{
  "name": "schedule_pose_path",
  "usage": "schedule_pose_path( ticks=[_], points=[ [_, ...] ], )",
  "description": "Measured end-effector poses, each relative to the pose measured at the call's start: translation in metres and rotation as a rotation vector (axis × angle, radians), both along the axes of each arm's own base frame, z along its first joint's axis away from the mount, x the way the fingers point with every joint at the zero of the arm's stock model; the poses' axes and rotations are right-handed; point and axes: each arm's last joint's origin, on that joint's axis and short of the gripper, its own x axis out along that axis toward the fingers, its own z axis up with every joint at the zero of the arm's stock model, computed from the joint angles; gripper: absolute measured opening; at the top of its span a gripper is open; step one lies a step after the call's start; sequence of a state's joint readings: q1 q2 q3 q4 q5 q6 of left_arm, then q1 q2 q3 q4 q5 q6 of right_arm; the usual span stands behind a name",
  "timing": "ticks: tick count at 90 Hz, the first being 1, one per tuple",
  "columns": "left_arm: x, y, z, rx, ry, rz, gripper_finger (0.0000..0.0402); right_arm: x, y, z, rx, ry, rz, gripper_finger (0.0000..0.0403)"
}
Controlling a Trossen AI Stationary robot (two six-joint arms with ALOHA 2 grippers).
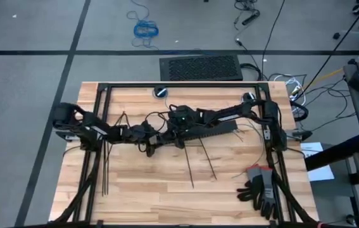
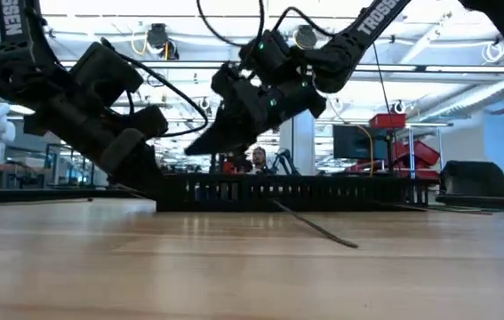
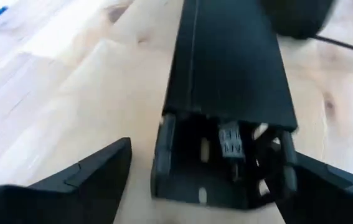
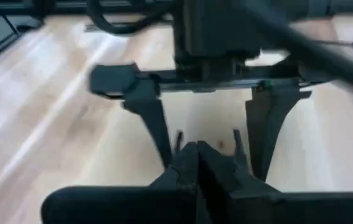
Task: Ziptie cables
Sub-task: Close the black cable duct
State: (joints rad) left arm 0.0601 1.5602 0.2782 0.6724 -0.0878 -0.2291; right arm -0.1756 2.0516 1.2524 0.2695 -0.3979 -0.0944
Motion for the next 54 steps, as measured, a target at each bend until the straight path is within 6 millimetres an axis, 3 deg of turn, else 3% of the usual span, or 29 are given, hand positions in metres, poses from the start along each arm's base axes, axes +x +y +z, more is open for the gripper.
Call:
schedule_pose_path(
  ticks=[24, 33, 41, 54],
  points=[
    [-0.006, -0.001, 0.005, 0.004, 0.025, -0.004, 0.0341, -0.002, -0.005, 0.001, 0.007, 0.007, -0.018, 0.0000],
    [-0.015, 0.000, 0.004, 0.035, 0.137, 0.007, 0.0341, -0.002, -0.004, 0.005, 0.006, -0.001, -0.014, 0.0000],
    [-0.024, 0.002, 0.003, 0.056, 0.222, 0.060, 0.0341, -0.003, 0.000, 0.018, 0.002, -0.040, -0.009, 0.0000],
    [-0.022, -0.003, 0.009, 0.043, 0.118, -0.029, 0.0341, -0.008, 0.005, 0.046, 0.000, -0.097, -0.023, 0.0000]
  ],
)
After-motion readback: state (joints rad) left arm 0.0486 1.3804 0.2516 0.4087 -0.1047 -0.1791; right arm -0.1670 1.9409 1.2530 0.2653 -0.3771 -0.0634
